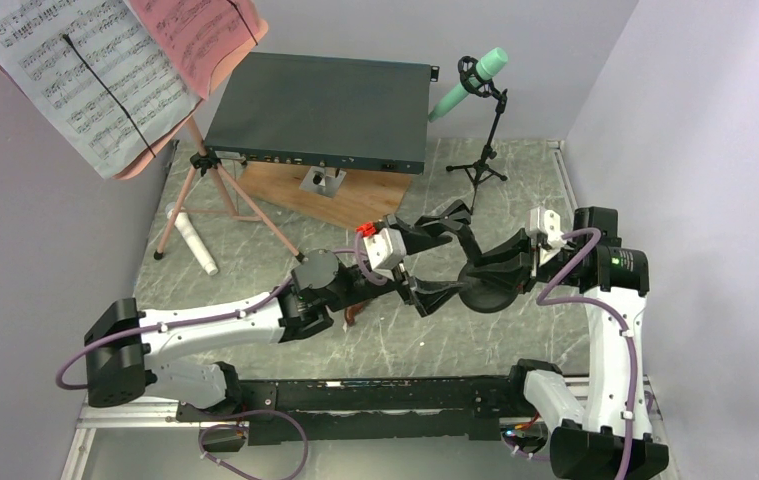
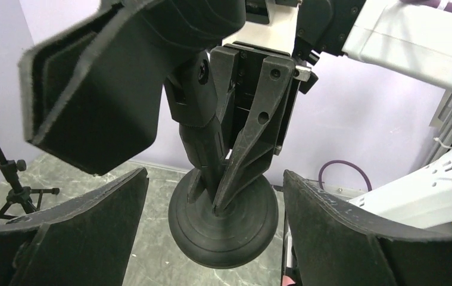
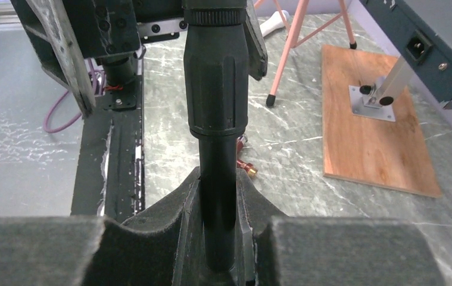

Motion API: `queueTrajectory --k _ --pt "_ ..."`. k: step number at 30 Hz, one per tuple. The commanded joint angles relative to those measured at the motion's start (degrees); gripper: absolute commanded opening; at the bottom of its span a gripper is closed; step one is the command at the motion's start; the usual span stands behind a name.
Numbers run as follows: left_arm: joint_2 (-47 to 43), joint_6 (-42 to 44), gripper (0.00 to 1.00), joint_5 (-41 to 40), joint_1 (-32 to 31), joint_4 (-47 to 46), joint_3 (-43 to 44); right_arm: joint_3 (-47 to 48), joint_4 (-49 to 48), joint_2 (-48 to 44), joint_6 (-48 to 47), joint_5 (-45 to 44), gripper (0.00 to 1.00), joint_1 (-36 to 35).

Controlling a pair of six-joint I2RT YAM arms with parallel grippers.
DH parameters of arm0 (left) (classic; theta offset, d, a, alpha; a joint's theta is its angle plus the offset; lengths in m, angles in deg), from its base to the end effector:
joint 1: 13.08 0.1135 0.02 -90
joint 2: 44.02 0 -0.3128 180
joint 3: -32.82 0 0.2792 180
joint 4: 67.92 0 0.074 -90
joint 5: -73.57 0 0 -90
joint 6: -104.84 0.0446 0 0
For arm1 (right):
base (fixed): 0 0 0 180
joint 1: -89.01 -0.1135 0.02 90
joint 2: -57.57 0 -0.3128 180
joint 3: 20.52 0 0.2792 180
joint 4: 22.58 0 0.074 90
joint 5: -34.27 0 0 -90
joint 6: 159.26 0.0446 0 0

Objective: Pack up the instrument practice props
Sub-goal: Adjust the microphone stand, then place the microphone stand at the center of the board.

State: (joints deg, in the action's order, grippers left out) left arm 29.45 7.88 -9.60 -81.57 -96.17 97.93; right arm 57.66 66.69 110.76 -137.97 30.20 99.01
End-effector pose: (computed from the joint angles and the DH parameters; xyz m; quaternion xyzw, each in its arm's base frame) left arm 0.1118 -0.2982 0.4130 0.3352 0.4677 -0.5271 0.6254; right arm 0.1250 0.0231 0.4124 -0.4819 0.5474 0.4105 0.5473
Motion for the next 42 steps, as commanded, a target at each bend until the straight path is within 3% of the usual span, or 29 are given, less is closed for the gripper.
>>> queueTrajectory --k 1,8,15,19,24,26,30,36,42 --pt "2.93 1.05 0.87 1.04 -0.16 -4.44 2.25 -1.44 -3.63 -0.87 2.96 8.72 0.00 -0.48" --pt "7.88 1.12 0.81 0.57 -0.15 -5.11 5.94 -6.31 -7.83 -1.82 6.39 8.64 0.00 -0.83" --pt "8.71 -0.55 0.65 -1.81 -0.16 -4.33 6.15 -9.37 -11.64 -2.20 8.78 8.65 0.00 -0.86" --pt "8.75 -0.86 0.43 -2.23 -0.18 -3.27 6.27 -10.24 -12.78 -2.12 9.25 8.65 0.00 -0.86" --pt "8.93 -1.06 0.00 -2.80 -0.10 0.23 7.46 -11.18 -14.11 -2.28 10.19 8.61 0.00 -0.86" --pt "8.53 -1.56 0.00 -3.77 -0.07 0.55 7.08 -11.56 -14.69 -2.47 10.63 8.55 0.00 -0.86" --pt "6.90 -2.62 0.00 -6.11 0.06 0.02 4.94 -12.77 -16.07 -2.86 11.28 8.55 0.20 -0.86" --pt "5.03 -4.08 0.00 -6.66 1.41 2.11 2.97 -15.17 -21.27 -3.59 15.80 4.74 0.68 -0.73" --pt "7.12 -1.36 0.00 -6.69 4.23 1.45 0.40 -18.35 -31.27 -4.23 25.41 -8.83 0.85 1.36"
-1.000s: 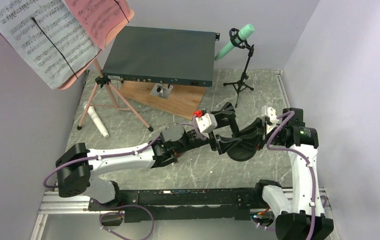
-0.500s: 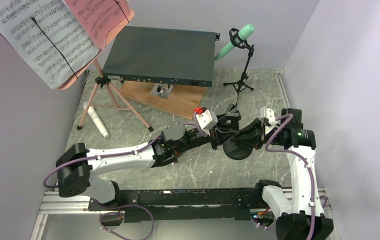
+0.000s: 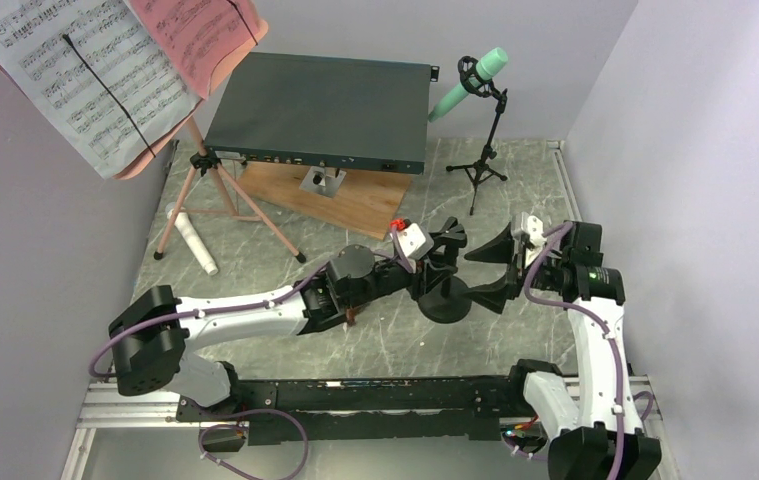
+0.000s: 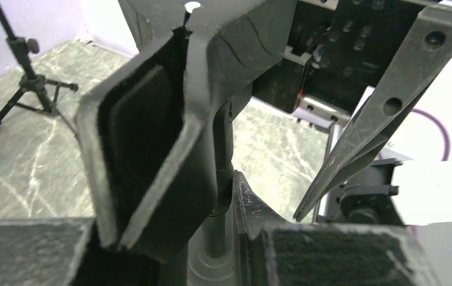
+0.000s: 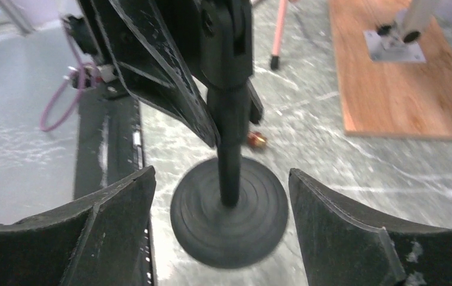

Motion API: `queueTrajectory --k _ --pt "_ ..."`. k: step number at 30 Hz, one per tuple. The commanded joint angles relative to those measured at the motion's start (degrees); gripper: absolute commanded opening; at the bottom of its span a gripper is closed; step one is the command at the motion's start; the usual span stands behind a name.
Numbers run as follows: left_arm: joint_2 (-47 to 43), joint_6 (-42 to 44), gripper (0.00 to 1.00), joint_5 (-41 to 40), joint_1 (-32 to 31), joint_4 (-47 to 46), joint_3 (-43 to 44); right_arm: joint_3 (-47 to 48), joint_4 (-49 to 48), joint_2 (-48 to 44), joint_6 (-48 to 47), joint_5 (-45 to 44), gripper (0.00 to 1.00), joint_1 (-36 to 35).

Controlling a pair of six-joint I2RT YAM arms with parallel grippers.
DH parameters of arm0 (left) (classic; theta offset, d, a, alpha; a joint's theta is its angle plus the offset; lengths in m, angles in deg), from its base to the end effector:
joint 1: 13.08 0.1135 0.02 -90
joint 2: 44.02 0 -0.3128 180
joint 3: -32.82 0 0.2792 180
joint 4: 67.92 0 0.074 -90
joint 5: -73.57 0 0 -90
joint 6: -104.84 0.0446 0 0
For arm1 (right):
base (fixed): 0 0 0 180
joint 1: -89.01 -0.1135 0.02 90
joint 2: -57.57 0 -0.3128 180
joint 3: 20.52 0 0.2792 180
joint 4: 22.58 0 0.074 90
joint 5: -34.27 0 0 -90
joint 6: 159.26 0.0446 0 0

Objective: Pack up the instrument practice props
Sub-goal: Place the microphone stand at the center of the board.

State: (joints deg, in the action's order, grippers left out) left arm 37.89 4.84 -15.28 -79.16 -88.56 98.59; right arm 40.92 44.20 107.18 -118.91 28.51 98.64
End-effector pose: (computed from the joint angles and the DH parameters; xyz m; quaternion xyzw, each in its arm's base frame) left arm 0.1461 -0.3316 0.3549 0.3256 0.5956 -0.4578 0.5741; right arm 0.1412 0.0211 0.3447 -0.4318 0.5955 0.4454 0.5104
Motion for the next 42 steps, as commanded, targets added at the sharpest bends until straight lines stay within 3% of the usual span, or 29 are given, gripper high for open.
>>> queueTrajectory --k 1,7,16,17,18,22,24,29,35,37,39,42 --pt "-0.43 2.07 0.00 -0.67 2.41 -7.35 -1.03 -2.00 -8.86 -0.52 5.98 -8.09 0.86 2.67" --pt "7.53 4.97 0.00 2.03 4.62 -14.20 -1.94 -5.38 -7.05 2.24 1.53 -6.82 0.89 10.90" --pt "21.45 6.13 0.00 -0.60 4.64 -27.22 -0.27 -6.06 -6.31 5.22 -1.33 -10.12 0.89 11.61" --pt "21.99 5.50 0.06 -0.72 4.64 -27.44 -0.46 -6.26 -6.29 5.24 -1.58 -10.50 0.89 11.64" --pt "22.28 4.84 0.20 -0.77 4.65 -27.63 -0.92 -6.43 -6.28 5.24 -1.81 -10.78 0.89 11.56" --pt "19.43 1.61 0.57 0.34 4.60 -27.79 -5.57 -7.06 -6.31 5.62 -2.85 -11.35 0.90 11.39" --pt "16.12 -0.23 0.69 0.46 4.56 -25.72 -8.65 -7.15 -5.22 6.20 -4.63 -11.67 0.90 10.93" --pt "5.11 -5.93 0.82 1.08 4.56 -12.48 -14.54 -7.71 -0.57 9.19 -16.94 -11.28 0.90 8.13" --pt "-11.55 -7.29 0.89 3.74 4.76 8.43 -19.57 -4.95 13.68 17.56 -48.85 -7.82 0.97 6.36" --pt "-17.76 -4.98 0.98 2.34 5.21 19.74 -17.38 -1.63 21.78 22.89 -59.05 -7.42 0.98 4.76" --pt "-22.89 -1.87 0.99 1.36 7.13 31.52 -13.02 1.48 30.18 30.45 -70.20 -6.79 0.98 3.00" --pt "-26.75 5.21 0.99 4.09 12.42 48.34 -5.04 4.23 31.51 36.25 -73.48 -4.77 0.97 0.31"
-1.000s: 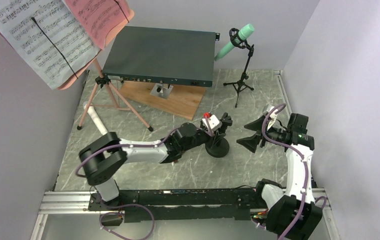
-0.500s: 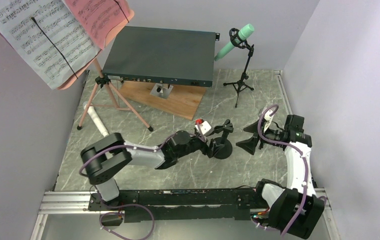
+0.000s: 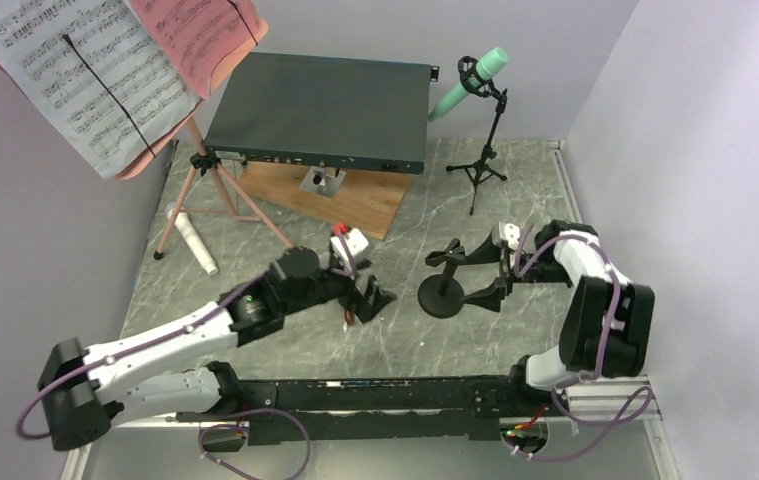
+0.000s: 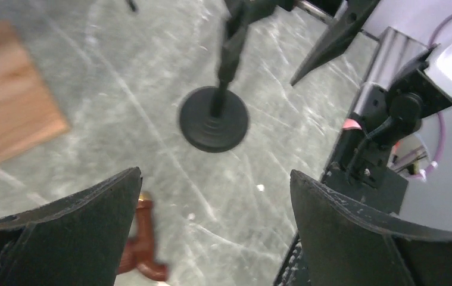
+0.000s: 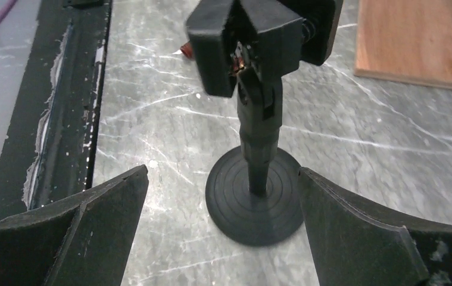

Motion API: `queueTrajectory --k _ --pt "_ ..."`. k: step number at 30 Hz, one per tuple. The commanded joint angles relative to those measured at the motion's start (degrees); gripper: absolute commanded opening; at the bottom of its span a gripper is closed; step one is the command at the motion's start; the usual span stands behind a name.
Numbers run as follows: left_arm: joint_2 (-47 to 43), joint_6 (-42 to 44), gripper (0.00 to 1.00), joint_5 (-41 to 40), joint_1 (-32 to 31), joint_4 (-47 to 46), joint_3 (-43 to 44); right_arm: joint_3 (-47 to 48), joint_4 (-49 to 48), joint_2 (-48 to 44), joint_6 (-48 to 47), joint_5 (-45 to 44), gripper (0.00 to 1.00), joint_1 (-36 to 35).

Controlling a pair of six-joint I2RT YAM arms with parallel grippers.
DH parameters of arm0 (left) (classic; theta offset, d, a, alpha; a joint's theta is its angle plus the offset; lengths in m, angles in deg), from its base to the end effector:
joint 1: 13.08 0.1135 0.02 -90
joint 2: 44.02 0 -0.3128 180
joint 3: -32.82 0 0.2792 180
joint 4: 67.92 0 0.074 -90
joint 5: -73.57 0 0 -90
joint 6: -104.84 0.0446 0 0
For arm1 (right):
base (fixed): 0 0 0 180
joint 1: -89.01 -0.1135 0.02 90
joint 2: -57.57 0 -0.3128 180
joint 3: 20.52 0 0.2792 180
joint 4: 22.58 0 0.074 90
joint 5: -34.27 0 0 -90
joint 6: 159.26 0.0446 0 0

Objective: Pack up the instrument practice props
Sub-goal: Place the microphone stand at the center of the board, then pick up the microphone stand at the center of the board.

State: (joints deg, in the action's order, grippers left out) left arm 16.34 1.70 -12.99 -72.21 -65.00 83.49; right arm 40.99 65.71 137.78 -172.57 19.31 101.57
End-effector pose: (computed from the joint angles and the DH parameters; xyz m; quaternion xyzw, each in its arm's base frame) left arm 0.1291 -0.2213 0.3125 0.3220 0.7108 -0.3874 0.4909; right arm 0.2107 -0.0028 0.2504 -0.4951 0.6151 0.4191 0.4483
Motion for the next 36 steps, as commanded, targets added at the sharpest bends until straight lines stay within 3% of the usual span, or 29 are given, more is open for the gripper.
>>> queueTrajectory --k 1,6,10,20,28,31,36 --pt "-5.85 11.11 0.99 2.31 7.20 28.65 11.97 4.73 10.02 6.96 -20.65 4.78 0.97 -3.18" --pt "-7.90 23.25 1.00 -2.89 11.86 36.64 12.04 7.08 10.04 10.38 -20.62 6.29 0.90 -4.76" --pt "-11.07 25.09 0.99 -6.91 12.37 32.19 6.11 9.34 10.02 12.47 -18.76 4.96 0.80 -7.09" --pt "-15.65 25.64 1.00 -6.10 14.56 33.69 5.61 12.42 9.89 17.96 -17.37 4.61 0.50 -8.51" --pt "-15.30 25.92 0.99 -5.17 15.80 33.77 5.60 11.79 6.91 16.31 -13.44 4.06 0.09 -8.24" --pt "-15.26 25.94 0.99 -5.30 16.04 33.87 5.52 13.23 8.45 14.12 -12.77 5.17 0.01 -5.84" --pt "-15.31 26.07 0.99 -5.29 16.07 33.73 5.26 16.42 10.04 10.64 -9.81 8.78 0.00 4.66"
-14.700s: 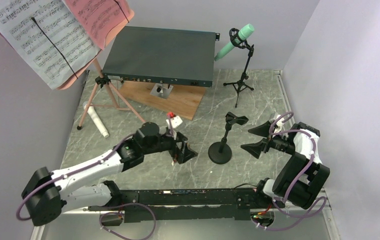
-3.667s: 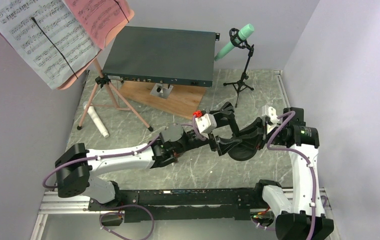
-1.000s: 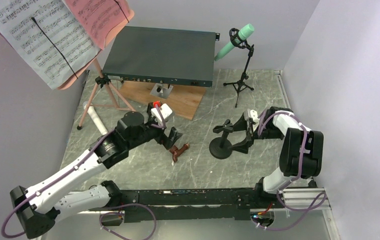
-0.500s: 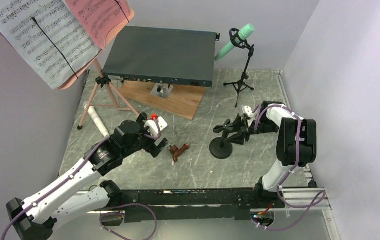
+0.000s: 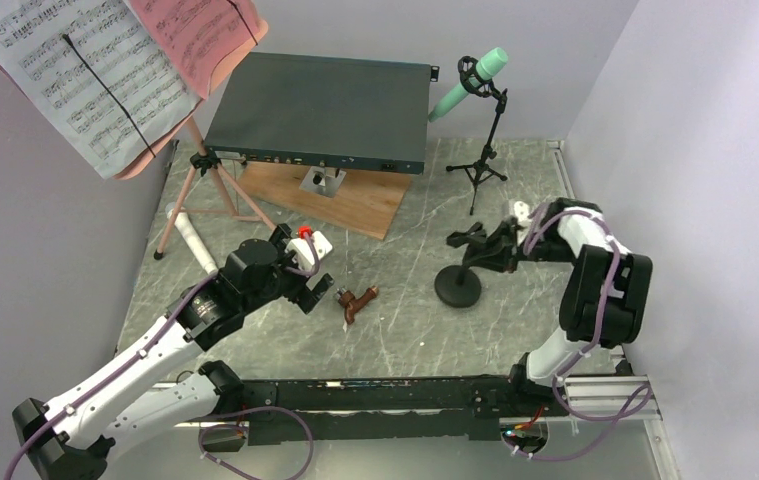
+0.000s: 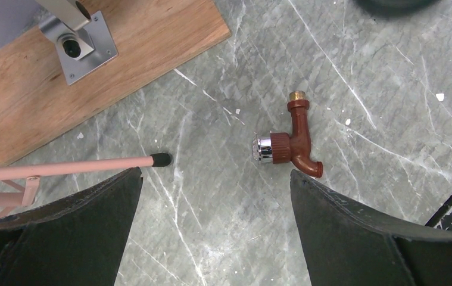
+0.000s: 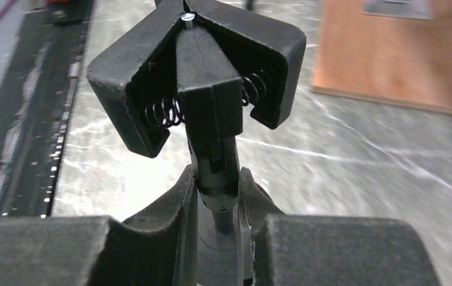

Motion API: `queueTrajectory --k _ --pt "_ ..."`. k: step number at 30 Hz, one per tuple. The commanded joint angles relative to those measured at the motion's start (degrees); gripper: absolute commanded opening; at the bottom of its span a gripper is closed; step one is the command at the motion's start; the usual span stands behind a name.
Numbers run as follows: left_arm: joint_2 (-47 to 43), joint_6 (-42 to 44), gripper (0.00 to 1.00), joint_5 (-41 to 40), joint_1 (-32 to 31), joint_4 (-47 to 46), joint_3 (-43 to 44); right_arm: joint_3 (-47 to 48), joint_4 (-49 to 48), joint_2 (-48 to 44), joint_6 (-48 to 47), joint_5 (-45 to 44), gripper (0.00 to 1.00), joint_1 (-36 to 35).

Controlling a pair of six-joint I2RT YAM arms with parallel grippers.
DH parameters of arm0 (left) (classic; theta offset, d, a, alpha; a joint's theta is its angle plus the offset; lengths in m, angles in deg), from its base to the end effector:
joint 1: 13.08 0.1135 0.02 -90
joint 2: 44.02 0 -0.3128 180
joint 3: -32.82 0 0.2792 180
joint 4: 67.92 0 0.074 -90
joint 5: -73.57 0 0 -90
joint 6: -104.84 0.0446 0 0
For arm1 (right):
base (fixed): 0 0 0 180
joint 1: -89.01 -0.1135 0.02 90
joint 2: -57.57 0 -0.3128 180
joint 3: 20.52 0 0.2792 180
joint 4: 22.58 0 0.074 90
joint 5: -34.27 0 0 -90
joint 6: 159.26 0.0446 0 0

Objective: Pack up the instrument practice props
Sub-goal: Pick up the microphone stand at the center of the board, then place the microphone stand at the corner of the board.

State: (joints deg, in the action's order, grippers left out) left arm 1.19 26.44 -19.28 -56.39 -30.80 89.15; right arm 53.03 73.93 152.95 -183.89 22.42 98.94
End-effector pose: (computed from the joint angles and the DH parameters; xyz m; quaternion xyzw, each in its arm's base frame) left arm 0.1326 -0.1219 0.3374 0.3792 0.7584 -0.1244 0.5154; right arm 0.2725 -0.0034 0.2479 -0.5017 0.5820 0.4525 0.4526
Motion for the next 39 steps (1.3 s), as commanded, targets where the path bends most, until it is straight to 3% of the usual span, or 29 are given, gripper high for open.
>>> queueTrajectory --k 1,6,10,12,16,21,23,27,32,39 --pt "-0.13 1.32 1.00 1.12 0.25 -0.49 -0.41 4.95 1.78 -4.80 1.97 6.10 0.00 9.43" --pt "-0.10 1.32 0.99 1.26 0.33 -0.51 -0.50 11.31 1.65 -2.38 6.12 6.37 0.00 17.96" --pt "-0.12 1.49 0.99 1.49 0.33 -0.48 -0.59 19.17 -4.23 0.04 20.23 3.38 0.00 21.08" --pt "-0.08 1.57 0.99 1.30 0.49 -0.52 -0.59 19.49 -20.11 -1.54 37.63 -0.55 0.00 21.19" --pt "0.09 1.67 1.00 1.17 0.72 -0.63 -0.69 6.92 -60.00 -10.92 75.83 -13.23 0.00 20.61" --pt "0.51 1.80 1.00 1.51 0.96 -0.84 -0.84 -1.41 -84.52 -13.93 95.99 -24.01 0.00 19.96" --pt "0.71 1.87 0.99 1.66 0.98 -0.91 -0.94 -3.77 -94.64 -14.15 99.66 -29.55 0.00 18.28" --pt "1.01 1.97 0.99 1.62 1.04 -1.07 -1.18 -1.79 -105.18 -9.39 106.78 -39.33 0.00 14.86" --pt "1.20 2.44 1.00 0.89 1.03 -1.30 -1.83 4.03 -114.29 -0.99 105.71 -54.06 0.00 8.21" --pt "2.95 3.66 1.00 -0.48 1.13 -1.57 -2.57 20.45 -116.74 15.52 105.33 -72.34 0.00 6.19"
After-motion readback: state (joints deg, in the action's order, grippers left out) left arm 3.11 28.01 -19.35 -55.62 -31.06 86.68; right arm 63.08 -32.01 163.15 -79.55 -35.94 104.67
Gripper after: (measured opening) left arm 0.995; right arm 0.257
